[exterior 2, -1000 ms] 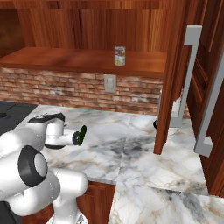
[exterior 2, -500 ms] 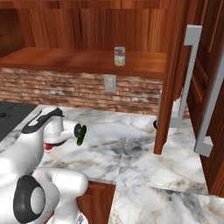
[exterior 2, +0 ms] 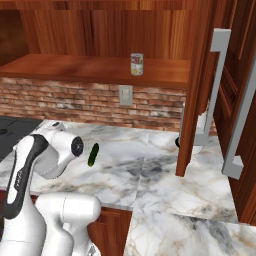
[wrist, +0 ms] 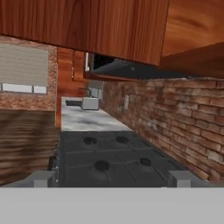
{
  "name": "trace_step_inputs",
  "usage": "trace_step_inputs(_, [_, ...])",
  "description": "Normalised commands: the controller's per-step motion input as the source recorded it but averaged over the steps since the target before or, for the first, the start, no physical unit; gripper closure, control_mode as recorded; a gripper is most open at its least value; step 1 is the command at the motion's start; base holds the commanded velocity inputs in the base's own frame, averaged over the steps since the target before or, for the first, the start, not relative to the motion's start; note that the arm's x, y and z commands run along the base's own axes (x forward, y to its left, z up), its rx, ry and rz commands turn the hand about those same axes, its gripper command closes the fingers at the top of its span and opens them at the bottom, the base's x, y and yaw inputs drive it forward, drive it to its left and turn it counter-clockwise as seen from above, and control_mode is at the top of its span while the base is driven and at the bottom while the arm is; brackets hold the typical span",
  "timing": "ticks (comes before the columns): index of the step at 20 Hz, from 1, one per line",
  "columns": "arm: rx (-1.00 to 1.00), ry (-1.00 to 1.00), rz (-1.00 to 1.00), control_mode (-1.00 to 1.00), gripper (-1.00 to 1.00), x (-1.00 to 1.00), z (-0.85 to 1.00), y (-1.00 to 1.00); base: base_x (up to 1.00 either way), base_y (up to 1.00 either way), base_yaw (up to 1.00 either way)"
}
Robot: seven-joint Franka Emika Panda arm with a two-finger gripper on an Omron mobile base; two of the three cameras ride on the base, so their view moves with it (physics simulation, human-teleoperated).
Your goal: Restock the canned food cabinet by taking the new fresh canned food from the counter and placing it in the cabinet. Then, take the old canned food from the cabinet and place it on the counter.
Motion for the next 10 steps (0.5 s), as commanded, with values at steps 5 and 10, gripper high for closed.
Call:
trace_step_inputs(5, [-0.11, -0.15, -0.03, -1.00, -1.00, -1.00, 1.00, -0.03, 0.00, 0.00, 0.00])
trace_step_inputs(10, [0.12, -0.03, -0.15, -1.00, -1.00, -0.99, 1.00, -0.74, 0.00, 0.00, 0.00])
